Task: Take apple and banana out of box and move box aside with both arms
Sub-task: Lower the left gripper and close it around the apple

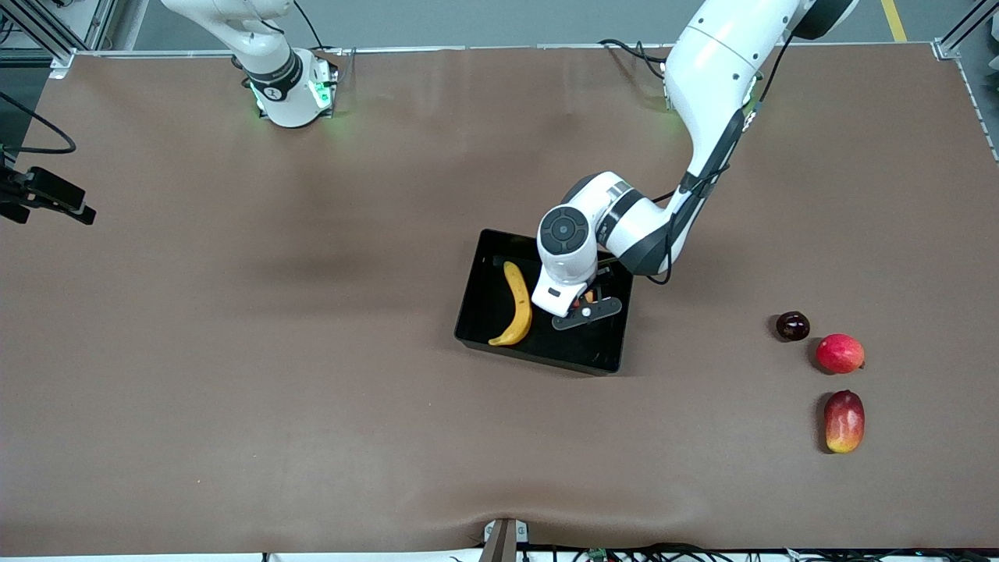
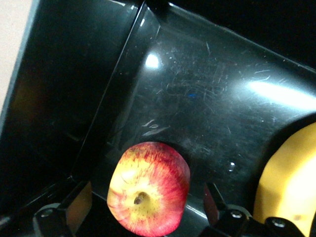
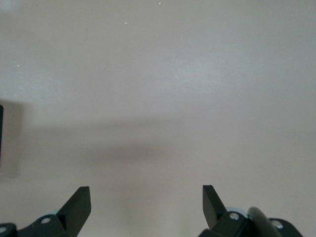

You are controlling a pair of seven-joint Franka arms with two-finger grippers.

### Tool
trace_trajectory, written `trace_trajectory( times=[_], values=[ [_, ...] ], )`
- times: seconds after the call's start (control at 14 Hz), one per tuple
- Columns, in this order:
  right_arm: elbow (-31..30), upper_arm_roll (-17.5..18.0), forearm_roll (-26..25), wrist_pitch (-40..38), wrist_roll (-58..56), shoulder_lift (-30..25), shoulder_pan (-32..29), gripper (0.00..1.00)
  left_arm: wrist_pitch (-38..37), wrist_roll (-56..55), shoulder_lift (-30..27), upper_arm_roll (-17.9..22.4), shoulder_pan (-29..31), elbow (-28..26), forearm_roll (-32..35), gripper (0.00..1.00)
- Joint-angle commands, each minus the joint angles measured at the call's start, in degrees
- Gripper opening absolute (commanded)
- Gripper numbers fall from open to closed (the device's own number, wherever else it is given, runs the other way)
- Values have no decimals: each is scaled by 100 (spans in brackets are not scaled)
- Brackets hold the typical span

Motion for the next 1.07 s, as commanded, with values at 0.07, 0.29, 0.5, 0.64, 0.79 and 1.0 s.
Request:
trace_trajectory(
  times=[0.07, 0.29, 0.5, 0.64, 0.79, 1.0],
  values=[
    [76, 17, -30, -22, -21, 65, -17, 100, 115, -50, 101, -31, 27, -54, 138, 100],
    [76, 17, -30, -31, -21, 65, 0, 100, 150, -41, 181, -31, 9, -10, 129, 81],
    [76, 17, -30, -31, -12, 65, 18, 100, 151, -50, 137, -40, 9, 34, 120, 15],
    [76, 17, -30, -31, -12, 65, 18, 100, 20, -50, 50, -40, 0, 227, 103, 0],
    [76, 17, -30, -22, -12, 65, 18, 100, -200, -50, -152, -49, 26, 359, 120, 0],
    [85, 17, -30, -22, -12, 65, 36, 100, -482, 55, -617, -40, 53, 491, 85, 0]
  ],
)
